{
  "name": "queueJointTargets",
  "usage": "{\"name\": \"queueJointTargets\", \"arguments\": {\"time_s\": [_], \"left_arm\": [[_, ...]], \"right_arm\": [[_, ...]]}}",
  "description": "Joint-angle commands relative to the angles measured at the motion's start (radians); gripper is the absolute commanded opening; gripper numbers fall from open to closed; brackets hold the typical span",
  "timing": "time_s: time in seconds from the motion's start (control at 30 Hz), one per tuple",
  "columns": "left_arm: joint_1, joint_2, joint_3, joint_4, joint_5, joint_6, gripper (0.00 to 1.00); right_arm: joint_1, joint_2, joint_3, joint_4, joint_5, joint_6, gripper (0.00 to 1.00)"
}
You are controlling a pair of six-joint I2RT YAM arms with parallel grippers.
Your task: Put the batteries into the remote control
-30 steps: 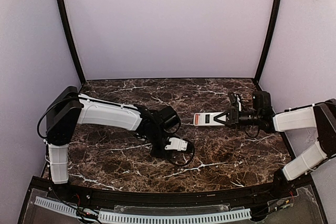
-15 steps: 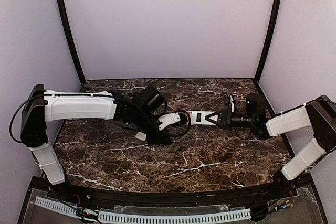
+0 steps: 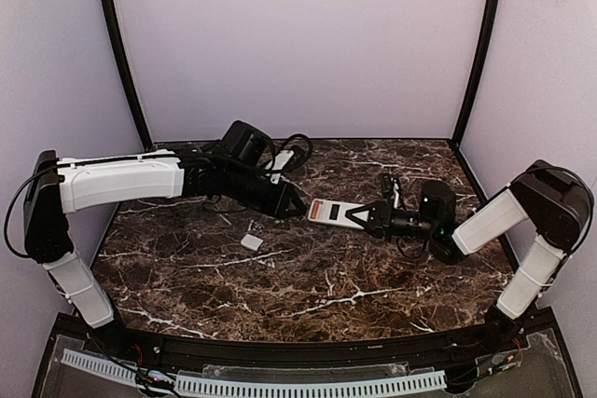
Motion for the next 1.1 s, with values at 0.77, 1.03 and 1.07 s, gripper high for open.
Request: {"name": "queueJointTargets", "arguments": {"time_s": [0.77,1.03,1.07], "left_arm": [[-0.001,0.2,0.185,-0.127,-0.054,-0.122,0.0],[0.0,0.228,0.215,-0.162,-0.107,-0.126,0.0],[0.001,0.231,0.218,-0.165,-0.113,-0.125,0.0]], "right_arm": [[0.049,0.059,0.021,0.171,0.007,0.045,0.0],[0.052,0.058,0.019,0.179,0.004,0.045,0.0],[0.053,0.06,0.02,0.182,0.003,0.046,0.0]]}}
